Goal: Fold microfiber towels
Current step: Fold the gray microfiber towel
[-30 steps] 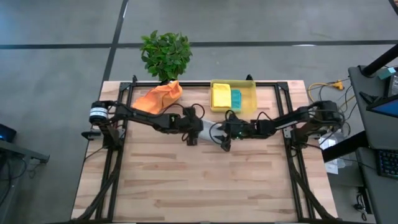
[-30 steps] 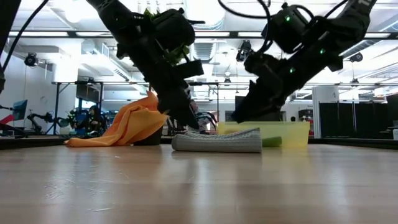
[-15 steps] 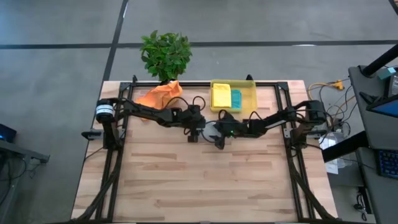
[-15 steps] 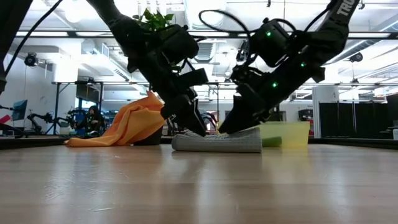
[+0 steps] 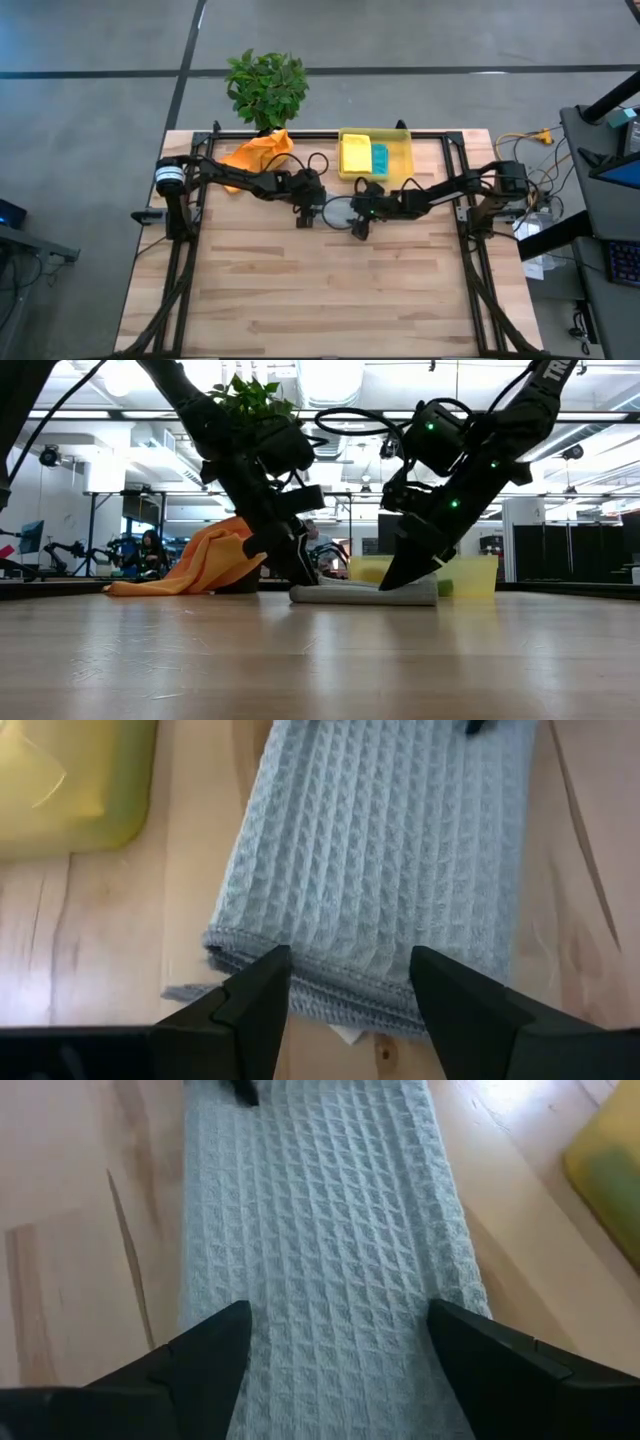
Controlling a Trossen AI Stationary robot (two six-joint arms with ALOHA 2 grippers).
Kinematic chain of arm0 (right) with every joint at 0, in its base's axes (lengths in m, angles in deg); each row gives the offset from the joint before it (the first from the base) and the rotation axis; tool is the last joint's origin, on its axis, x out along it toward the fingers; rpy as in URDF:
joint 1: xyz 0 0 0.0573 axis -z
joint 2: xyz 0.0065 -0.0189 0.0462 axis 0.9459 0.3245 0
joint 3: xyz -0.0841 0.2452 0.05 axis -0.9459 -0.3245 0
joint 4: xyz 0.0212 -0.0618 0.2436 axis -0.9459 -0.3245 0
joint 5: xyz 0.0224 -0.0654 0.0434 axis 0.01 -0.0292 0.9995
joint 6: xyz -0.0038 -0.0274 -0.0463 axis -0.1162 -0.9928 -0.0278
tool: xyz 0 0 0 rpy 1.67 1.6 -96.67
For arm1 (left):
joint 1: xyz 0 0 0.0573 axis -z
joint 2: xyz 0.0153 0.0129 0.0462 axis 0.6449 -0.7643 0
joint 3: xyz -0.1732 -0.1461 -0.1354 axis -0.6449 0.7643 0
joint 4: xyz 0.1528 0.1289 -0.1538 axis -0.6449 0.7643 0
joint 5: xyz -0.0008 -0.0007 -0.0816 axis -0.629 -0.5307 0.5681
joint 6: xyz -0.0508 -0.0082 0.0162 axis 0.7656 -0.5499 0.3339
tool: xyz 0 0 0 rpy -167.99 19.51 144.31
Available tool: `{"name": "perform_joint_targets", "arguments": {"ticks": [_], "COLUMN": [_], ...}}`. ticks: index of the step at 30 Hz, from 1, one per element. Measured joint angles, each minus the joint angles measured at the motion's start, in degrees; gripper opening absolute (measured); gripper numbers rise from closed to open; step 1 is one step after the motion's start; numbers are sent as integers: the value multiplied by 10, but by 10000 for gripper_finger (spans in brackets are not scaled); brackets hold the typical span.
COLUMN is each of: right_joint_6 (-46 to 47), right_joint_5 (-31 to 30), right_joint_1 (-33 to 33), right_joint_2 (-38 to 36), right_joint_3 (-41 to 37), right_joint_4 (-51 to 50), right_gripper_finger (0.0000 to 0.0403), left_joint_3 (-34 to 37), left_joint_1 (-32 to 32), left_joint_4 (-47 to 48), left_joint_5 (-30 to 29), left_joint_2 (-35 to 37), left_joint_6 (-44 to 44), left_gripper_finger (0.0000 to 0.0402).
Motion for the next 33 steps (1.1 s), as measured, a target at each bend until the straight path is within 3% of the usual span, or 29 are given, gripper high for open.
{"name": "perform_joint_targets", "arguments": {"ticks": [8, 13, 17, 20, 25, 30, 33], "right_joint_6": [20, 153, 282, 399, 651, 915, 1012], "right_joint_5": [2, 81, 85, 20, -144, -275, -302], "right_joint_1": [-2, -7, -56, -121, -259, -363, -382], "right_joint_2": [-87, -173, -246, -297, -343, -317, -277], "right_joint_3": [-1, -13, -49, -84, -137, -166, -171], "right_joint_4": [-24, -70, -65, -65, -62, -68, -71], "right_gripper_finger": [288, 278, 271, 266, 257, 256, 256], "left_joint_3": [3, 3, 3, 3, 3, 3, -1], "left_joint_1": [5, 32, 63, 91, 147, 194, 210], "left_joint_4": [10, 10, 5, 2, -3, -27, -41], "left_joint_5": [7, 10, 5, -10, -76, -125, -139], "left_joint_2": [0, 0, -2, -3, -3, -4, -4], "left_joint_6": [111, 199, 294, 381, 537, 720, 749], "left_gripper_finger": [196, 196, 196, 196, 196, 196, 196]}}
